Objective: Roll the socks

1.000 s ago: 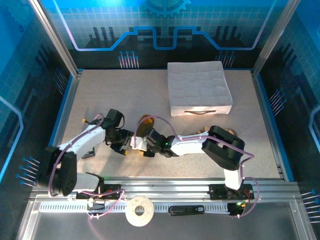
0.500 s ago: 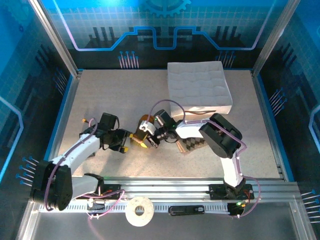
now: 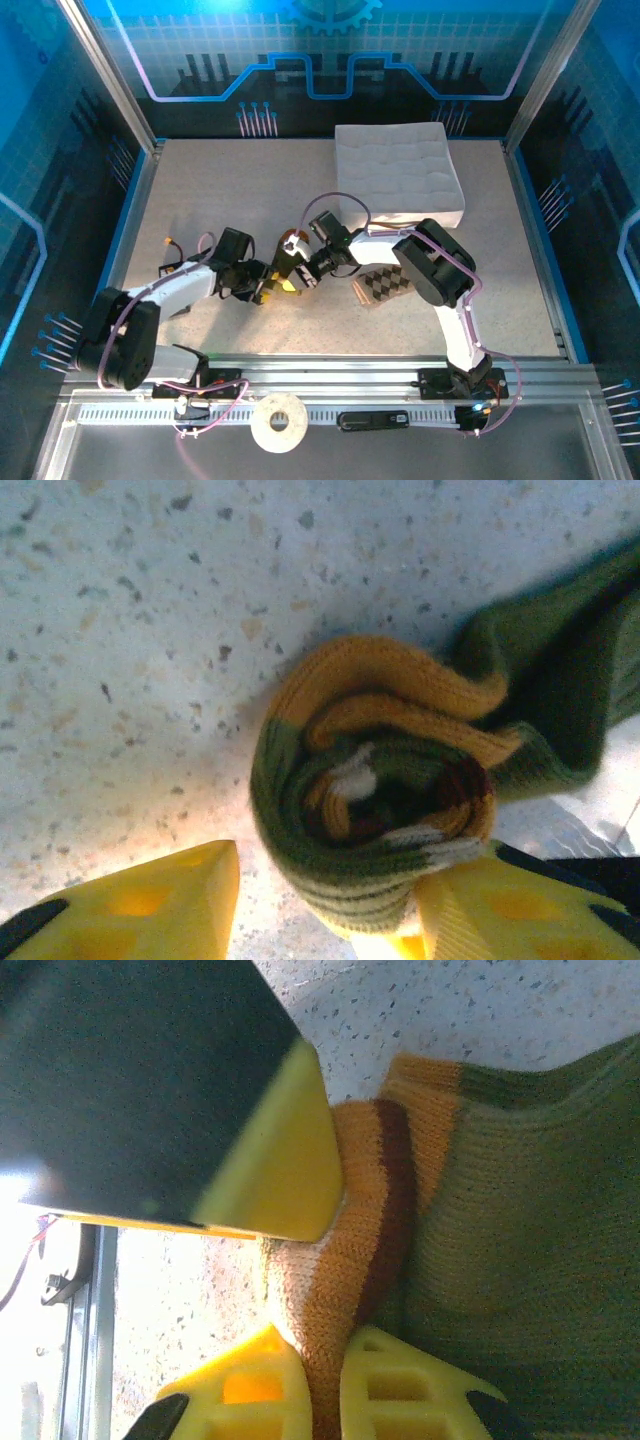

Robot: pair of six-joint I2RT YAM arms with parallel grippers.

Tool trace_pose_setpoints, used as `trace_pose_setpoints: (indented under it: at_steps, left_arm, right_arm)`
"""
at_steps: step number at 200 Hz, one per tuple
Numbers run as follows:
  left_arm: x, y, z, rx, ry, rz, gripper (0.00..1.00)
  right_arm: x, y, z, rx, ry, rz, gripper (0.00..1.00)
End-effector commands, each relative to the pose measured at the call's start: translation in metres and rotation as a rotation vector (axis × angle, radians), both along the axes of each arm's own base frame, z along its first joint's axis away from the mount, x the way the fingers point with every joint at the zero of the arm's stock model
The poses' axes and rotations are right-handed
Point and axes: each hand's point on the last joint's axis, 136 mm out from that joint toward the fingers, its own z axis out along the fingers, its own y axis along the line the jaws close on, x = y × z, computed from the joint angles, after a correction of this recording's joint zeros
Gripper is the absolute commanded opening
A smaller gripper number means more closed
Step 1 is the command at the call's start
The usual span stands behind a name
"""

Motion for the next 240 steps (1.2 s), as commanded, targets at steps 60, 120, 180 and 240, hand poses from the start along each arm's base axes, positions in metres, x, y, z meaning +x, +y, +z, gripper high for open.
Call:
trace_pose_setpoints:
  at_steps: [60,120,180,240]
  left_arm:
    - [-0.066,0.028,-0.041,0.171,0.312,-0.025,0.35]
    - [-0.053,0.022,-0.03,0.162,0.297,-0.047,0.35]
    - [-0.048,0.02,-0.028,0.157,0.292,-0.054,0.35]
    - [-0.043,0.017,-0.015,0.14,0.259,-0.051,0.37]
  right_arm:
    - [-0.016,-0.034,0.031,-0.125,-0.744,0.013,0.46]
    - [-0.02,-0.015,0.052,-0.274,-1.268,0.115,0.58]
    - [-0.031,0.008,0.023,-0.345,-1.238,0.226,0.49]
    - [-0.014,-0.018,-0.022,-0.522,-1.098,0.193,0.2]
